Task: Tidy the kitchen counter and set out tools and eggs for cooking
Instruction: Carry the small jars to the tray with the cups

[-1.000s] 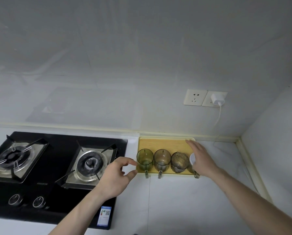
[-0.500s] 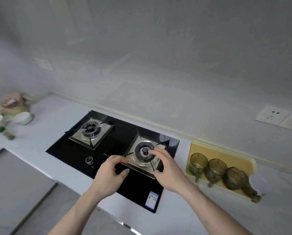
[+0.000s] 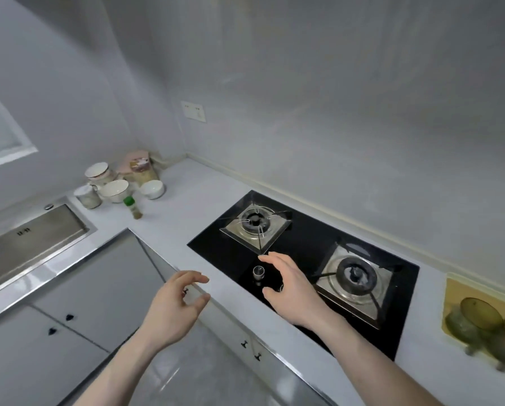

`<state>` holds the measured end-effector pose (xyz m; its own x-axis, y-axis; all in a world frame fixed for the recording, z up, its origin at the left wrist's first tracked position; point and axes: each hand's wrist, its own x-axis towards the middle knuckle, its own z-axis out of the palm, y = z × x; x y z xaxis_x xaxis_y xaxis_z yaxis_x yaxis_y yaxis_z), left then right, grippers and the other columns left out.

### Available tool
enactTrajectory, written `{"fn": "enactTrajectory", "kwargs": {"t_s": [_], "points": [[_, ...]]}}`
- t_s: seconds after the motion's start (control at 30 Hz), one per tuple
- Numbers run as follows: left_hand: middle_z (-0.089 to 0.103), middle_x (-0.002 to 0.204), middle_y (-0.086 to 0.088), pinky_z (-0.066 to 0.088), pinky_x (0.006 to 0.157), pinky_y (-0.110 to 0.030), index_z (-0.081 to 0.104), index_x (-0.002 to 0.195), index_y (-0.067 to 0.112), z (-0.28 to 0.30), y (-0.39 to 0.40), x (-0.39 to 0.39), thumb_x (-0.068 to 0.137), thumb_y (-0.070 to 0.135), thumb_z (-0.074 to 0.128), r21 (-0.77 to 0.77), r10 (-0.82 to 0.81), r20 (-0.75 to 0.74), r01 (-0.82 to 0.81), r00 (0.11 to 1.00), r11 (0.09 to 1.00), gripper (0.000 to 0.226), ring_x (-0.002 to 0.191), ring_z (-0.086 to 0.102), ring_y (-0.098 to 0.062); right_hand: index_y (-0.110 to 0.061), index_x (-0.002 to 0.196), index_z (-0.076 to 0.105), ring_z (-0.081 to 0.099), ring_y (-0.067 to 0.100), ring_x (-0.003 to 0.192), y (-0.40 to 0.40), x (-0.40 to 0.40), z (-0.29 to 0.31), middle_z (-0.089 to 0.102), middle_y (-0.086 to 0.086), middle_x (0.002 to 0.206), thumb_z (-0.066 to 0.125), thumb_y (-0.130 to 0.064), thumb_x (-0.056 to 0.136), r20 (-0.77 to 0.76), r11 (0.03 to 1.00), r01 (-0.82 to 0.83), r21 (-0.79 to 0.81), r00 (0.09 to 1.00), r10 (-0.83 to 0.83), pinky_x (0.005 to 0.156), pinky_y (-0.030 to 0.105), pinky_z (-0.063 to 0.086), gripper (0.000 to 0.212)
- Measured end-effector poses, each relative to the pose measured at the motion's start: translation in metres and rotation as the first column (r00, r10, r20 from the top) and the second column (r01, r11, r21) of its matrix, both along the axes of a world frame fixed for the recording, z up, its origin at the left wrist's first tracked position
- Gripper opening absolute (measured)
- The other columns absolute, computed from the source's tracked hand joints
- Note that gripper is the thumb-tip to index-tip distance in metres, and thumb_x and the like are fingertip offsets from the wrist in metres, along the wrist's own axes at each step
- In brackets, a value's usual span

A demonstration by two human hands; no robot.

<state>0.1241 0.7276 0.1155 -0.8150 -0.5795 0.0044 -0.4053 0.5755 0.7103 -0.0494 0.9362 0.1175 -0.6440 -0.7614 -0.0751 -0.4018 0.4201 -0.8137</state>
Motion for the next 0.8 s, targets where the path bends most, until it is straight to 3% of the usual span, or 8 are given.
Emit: {"fn": "enactTrajectory", "kwargs": {"t_s": [0.07,0.2,0.4,0.53,0.8], "points": [[0.060,0.122,0.023,0.051,0.088,-0.024,0.068,0.100,0.042,-0.001,-0.030,0.021,0.085,0.028,0.076,-0.001,0.036,-0.001,-0.036,0.999,0.999,0.022,0.100,0.063,-0.003,-0.042,0.146,0.041,0.037,-0.005,0.132,-0.030,0.016,-0.001,0.028,-0.029,0.148,0.059,-0.020,0.093,0.010,1.000,-0.029,0.006,1.000,0.029,0.113,0.028,0.037,0.060],[0.060,0.120,0.021,0.042,0.084,-0.009,0.069,0.101,0.038,-0.002,-0.073,0.053,0.086,0.022,0.076,0.003,0.081,-0.028,-0.080,0.996,0.997,0.023,0.104,0.056,0.010,-0.040,0.149,0.039,0.034,0.000,0.138,-0.079,0.036,-0.003,0.027,-0.023,0.155,0.059,-0.021,0.093,0.007,0.997,-0.076,0.034,0.997,0.075,0.116,0.029,0.035,0.062],[0.060,0.121,0.018,0.044,0.088,-0.022,0.069,0.103,0.035,-0.005,-0.133,0.080,0.085,0.021,0.077,0.028,0.196,-0.044,-0.194,0.980,0.980,0.024,0.111,0.057,-0.003,-0.037,0.149,0.041,0.036,-0.003,0.132,-0.164,0.038,0.001,0.030,-0.023,0.151,0.060,-0.021,0.092,0.005,0.984,-0.170,0.048,0.985,0.170,0.116,0.027,0.035,0.062],[0.058,0.122,0.021,0.044,0.090,-0.023,0.068,0.103,0.037,-0.010,-0.179,0.088,0.086,0.022,0.076,0.033,0.265,-0.048,-0.264,0.963,0.964,0.024,0.112,0.055,0.002,-0.039,0.146,0.043,0.038,-0.006,0.128,-0.230,0.027,-0.005,0.032,-0.029,0.143,0.062,-0.021,0.091,0.035,0.978,-0.208,0.006,0.978,0.208,0.114,0.028,0.038,0.061],[0.057,0.122,0.027,0.046,0.093,-0.025,0.067,0.103,0.039,-0.005,-0.287,0.065,0.087,0.026,0.074,0.040,0.358,-0.035,-0.357,0.933,0.933,0.022,0.115,0.054,0.005,-0.041,0.143,0.045,0.044,0.004,0.129,-0.351,-0.014,-0.021,0.036,-0.025,0.142,0.062,-0.021,0.092,0.124,0.970,-0.242,-0.023,0.962,0.243,0.110,0.029,0.042,0.057]]}}
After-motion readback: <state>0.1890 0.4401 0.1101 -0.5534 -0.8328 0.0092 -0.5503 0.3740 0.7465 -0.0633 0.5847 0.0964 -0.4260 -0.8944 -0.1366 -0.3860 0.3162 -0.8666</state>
